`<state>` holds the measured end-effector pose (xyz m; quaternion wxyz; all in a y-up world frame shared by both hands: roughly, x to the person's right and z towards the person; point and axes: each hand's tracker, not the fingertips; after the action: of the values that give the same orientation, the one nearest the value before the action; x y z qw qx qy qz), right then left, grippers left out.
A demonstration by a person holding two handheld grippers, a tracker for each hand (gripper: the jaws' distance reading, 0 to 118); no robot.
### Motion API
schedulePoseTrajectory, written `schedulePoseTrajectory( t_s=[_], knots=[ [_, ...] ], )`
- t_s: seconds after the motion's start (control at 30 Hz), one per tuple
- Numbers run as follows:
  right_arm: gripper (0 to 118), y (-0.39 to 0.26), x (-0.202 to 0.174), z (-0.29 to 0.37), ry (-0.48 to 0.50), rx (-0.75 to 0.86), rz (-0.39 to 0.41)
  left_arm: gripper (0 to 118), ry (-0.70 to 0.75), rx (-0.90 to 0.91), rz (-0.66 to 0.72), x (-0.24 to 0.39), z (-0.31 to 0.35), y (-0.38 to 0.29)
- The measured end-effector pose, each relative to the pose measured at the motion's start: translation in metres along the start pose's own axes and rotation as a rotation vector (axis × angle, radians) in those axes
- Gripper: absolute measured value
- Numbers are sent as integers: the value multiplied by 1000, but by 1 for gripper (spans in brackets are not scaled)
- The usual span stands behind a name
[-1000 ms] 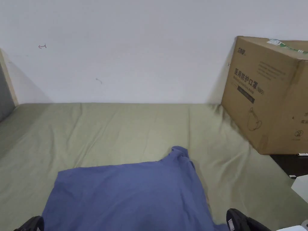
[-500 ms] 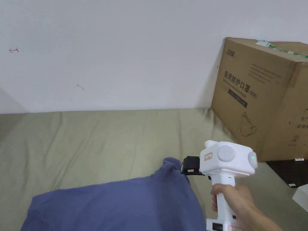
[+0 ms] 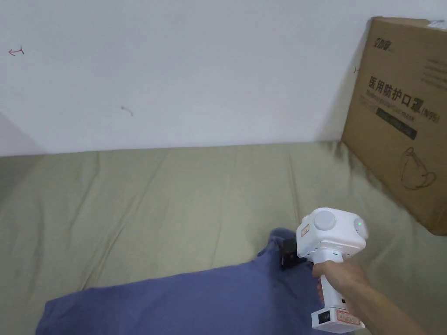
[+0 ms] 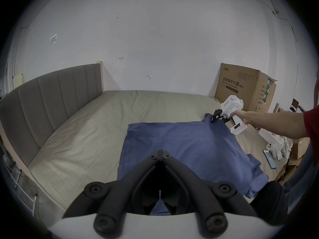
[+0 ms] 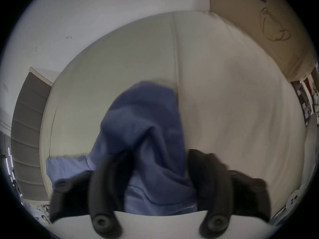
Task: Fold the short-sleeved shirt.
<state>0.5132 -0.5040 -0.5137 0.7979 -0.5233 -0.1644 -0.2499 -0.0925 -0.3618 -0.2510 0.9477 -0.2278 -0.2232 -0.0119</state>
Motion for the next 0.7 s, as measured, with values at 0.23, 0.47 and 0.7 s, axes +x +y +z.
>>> schedulePoseTrajectory(
  t_s=[0.23,0.47,0.7],
  knots=[
    [4,-18,-2,41,0,126,52,10,-4,17,47,-22,-43,30],
    [4,-32,-25,85,71,147,126,74,30,-205,264,-110,-250,117],
    [4,-28,-28,87,110,148,127,74,74,-561,407,-133,-408,84]
  ],
)
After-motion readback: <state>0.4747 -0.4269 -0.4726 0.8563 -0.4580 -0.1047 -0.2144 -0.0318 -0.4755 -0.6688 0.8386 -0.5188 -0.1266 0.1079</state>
